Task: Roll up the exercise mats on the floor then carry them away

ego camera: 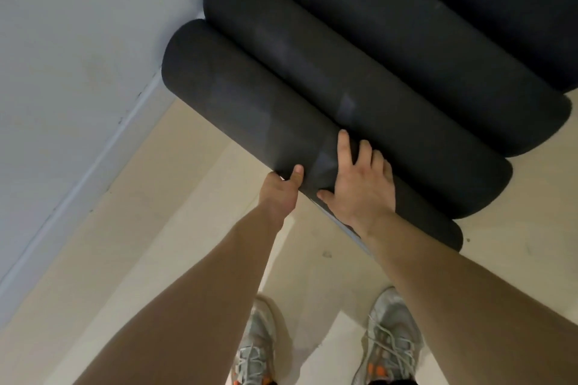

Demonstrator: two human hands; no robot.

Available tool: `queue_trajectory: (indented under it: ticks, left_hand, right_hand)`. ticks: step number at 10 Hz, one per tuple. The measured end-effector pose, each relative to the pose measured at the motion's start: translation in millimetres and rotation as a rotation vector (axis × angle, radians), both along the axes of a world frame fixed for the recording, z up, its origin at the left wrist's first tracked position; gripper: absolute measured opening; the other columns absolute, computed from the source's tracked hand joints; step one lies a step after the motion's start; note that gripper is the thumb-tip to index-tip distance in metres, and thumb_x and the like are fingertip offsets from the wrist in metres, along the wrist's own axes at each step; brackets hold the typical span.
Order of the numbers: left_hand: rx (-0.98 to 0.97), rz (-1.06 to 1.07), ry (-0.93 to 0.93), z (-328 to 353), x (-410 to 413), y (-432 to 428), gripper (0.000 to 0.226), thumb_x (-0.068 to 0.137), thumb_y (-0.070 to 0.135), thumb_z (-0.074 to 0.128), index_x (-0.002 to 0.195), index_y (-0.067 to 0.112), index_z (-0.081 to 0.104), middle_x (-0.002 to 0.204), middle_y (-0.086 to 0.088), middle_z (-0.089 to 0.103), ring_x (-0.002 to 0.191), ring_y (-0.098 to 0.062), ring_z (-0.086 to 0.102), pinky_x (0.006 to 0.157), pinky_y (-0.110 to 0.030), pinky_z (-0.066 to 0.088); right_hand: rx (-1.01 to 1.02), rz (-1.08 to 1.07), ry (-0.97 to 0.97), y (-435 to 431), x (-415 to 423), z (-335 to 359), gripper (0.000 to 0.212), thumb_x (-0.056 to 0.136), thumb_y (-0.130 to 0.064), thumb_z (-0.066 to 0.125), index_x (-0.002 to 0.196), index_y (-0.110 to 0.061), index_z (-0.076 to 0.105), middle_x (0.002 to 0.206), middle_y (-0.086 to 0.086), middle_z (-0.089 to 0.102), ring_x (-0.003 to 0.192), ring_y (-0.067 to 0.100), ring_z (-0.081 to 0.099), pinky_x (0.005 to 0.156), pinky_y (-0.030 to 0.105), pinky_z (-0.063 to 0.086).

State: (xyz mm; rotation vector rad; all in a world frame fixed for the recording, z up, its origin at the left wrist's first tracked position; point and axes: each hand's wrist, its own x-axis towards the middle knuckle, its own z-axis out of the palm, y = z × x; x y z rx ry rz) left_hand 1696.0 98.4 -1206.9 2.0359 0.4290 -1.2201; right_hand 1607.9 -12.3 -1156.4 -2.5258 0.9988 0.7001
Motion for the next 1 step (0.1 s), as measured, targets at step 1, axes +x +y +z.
queue_trajectory:
  ticks: [1]
  left_hand:
    - [0.149, -0.252, -0.143, 28.8, 5.6, 0.6, 0.056, 0.103, 0.045, 0.056, 0.147, 0.012, 0.044, 0.141, -0.006, 0.057, 0.118, -0.030, 0.059, 0.096, -0.036, 0.051]
  right_hand:
    - [0.054, -0.003, 0.085, -9.4, 4.5, 19.7, 0.108, 0.092, -0.058, 0.065, 0.163, -0.022, -0.008, 0.164, 0.018, 0.012, 0.147, 0.039, 0.026, 0.118, 0.052, 0.031]
